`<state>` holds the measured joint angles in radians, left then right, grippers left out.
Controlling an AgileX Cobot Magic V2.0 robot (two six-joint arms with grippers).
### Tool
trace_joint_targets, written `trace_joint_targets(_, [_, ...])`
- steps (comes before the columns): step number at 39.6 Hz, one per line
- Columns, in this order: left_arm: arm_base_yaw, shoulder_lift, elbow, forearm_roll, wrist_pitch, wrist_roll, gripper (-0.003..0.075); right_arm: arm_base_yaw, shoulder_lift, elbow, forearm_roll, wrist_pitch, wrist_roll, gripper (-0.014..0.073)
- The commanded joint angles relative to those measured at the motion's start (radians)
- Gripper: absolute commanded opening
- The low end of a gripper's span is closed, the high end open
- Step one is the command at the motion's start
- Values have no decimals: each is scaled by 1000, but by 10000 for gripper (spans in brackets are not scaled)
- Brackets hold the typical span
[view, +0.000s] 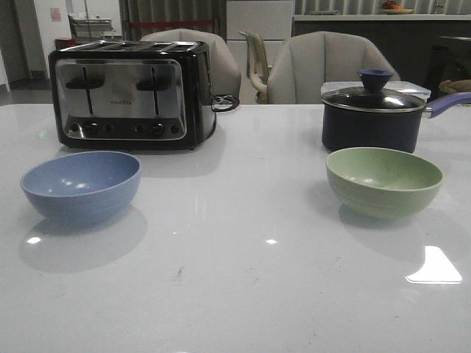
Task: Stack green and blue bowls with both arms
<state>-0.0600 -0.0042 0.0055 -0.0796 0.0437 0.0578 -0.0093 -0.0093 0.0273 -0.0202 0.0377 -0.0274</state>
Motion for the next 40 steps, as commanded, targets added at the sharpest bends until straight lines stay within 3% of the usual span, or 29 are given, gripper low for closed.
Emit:
trace_joint_targets(1, [-4, -21, 19, 0, -89, -8, 104, -2, -22, 0, -10, -94, -5, 34])
trace_joint_targets(13, [-4, -21, -9, 0, -145, -8, 104, -2, -22, -50, -10, -87, -5, 34])
trace_joint_targets(22, [-4, -13, -235, 3, -106, -8, 104, -2, -12, -307, -10, 43, -5, 34])
trace_joint_targets(32, [-4, 194, -598, 3, 201, -8, 104, -2, 220, -657, -10, 306, -5, 34])
trace_joint_targets(40, [-4, 358, -626, 3, 386, -8, 104, -2, 451, -691, -10, 511, -5, 34])
